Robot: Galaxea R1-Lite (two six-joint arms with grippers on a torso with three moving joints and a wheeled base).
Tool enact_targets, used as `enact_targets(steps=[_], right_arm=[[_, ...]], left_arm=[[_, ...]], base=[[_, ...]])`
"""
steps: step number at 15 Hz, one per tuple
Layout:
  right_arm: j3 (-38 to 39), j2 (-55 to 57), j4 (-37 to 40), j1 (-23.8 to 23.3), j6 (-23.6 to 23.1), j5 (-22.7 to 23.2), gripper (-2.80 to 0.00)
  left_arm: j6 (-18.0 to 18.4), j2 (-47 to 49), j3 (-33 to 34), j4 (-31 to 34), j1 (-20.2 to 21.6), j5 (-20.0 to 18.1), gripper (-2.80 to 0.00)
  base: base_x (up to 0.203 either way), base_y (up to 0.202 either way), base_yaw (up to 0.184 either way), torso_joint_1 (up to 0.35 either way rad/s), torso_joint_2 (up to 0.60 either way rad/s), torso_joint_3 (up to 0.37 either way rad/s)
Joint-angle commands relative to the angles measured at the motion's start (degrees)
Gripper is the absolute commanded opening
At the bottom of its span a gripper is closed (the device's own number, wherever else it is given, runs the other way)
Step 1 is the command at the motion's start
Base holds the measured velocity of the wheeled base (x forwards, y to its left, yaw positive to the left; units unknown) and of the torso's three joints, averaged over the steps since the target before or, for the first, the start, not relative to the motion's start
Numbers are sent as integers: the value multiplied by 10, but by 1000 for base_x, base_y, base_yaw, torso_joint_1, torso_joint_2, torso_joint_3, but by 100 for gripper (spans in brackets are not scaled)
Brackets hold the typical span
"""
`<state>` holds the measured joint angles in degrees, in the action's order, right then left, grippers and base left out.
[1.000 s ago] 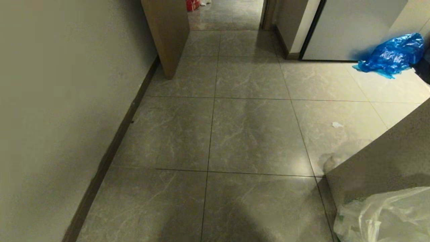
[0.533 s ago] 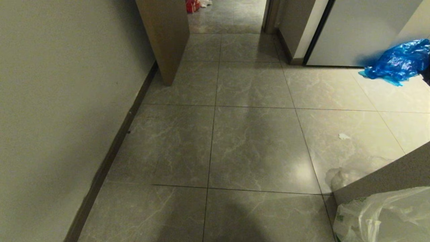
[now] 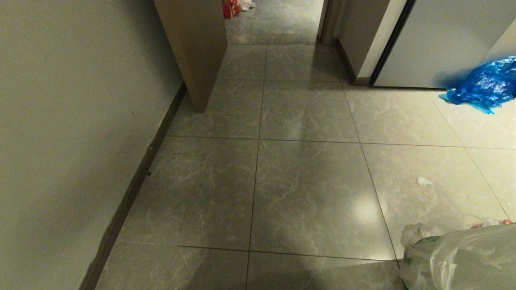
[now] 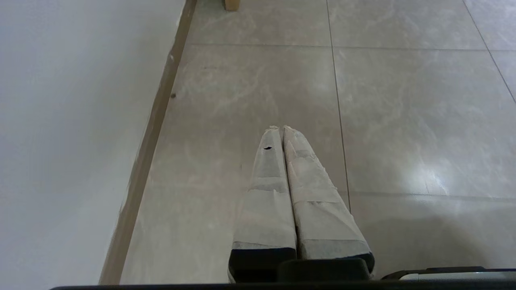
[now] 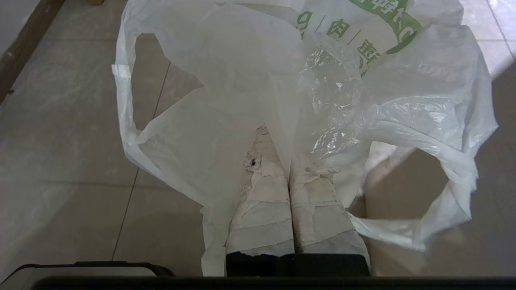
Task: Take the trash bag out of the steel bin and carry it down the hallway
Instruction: Put the trash bag at the door
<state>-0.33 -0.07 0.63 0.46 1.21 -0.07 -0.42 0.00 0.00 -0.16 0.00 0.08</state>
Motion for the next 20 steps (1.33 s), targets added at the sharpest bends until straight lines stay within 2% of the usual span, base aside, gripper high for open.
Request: enact_targets(steps=[1, 20], right_arm=[[0, 1, 0, 1, 0, 0, -280], [0, 1, 0, 1, 0, 0, -280]], left_arm=[[0, 0, 0, 0, 0, 0, -280], [0, -1, 0, 0, 0, 0, -280]], base=[[197, 0, 1, 7, 0, -5], [192, 0, 1, 3, 1, 2]])
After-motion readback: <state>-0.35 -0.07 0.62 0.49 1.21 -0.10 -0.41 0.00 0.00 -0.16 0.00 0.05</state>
